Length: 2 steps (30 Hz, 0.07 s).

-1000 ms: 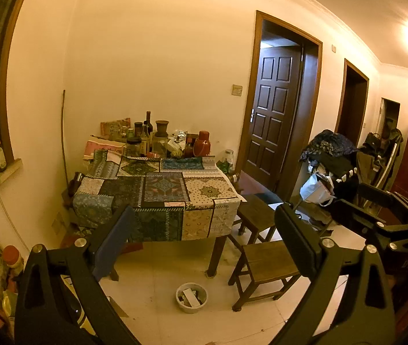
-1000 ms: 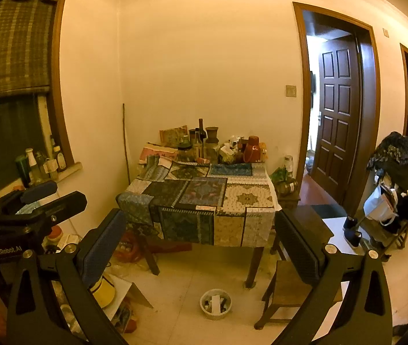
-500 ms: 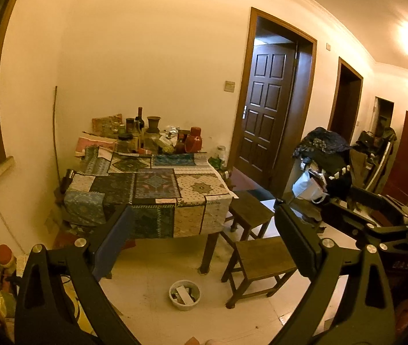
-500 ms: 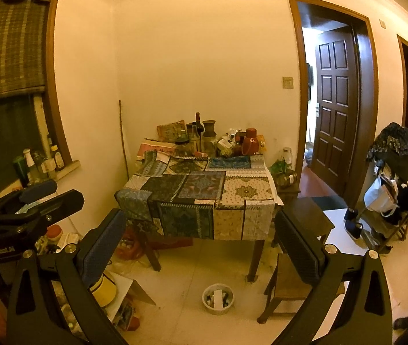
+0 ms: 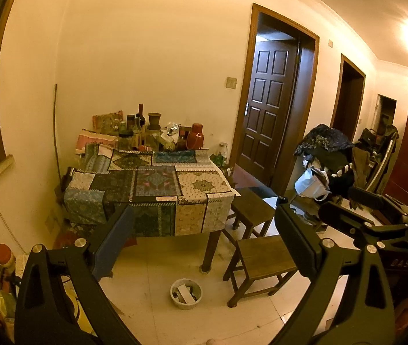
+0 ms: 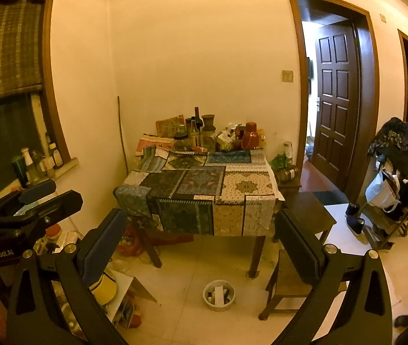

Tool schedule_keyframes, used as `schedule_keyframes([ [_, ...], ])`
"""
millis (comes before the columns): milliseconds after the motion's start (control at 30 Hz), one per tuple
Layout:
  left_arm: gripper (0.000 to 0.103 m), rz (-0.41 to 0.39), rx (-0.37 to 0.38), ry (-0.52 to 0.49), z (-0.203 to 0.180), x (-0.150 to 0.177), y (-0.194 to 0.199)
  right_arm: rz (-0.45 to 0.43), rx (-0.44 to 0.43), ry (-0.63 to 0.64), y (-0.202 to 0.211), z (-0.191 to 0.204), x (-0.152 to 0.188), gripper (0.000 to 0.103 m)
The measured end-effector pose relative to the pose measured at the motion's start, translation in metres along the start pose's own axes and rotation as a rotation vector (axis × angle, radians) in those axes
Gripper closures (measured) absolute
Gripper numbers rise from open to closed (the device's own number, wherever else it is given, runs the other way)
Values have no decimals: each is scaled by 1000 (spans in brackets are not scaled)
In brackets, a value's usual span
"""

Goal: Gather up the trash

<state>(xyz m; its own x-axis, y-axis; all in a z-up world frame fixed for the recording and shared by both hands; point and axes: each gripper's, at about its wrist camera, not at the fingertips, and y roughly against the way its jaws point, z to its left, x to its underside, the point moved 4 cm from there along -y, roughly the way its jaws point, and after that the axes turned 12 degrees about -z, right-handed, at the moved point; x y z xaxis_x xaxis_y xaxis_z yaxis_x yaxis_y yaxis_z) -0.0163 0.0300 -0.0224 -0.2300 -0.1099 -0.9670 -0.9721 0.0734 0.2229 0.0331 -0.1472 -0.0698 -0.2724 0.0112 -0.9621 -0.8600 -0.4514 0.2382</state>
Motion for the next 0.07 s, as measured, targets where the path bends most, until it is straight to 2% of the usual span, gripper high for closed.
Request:
schedule_keyframes([
  [67, 5, 10, -2, -3, 1, 0, -7, 10, -4, -4, -7, -2, 0, 0],
])
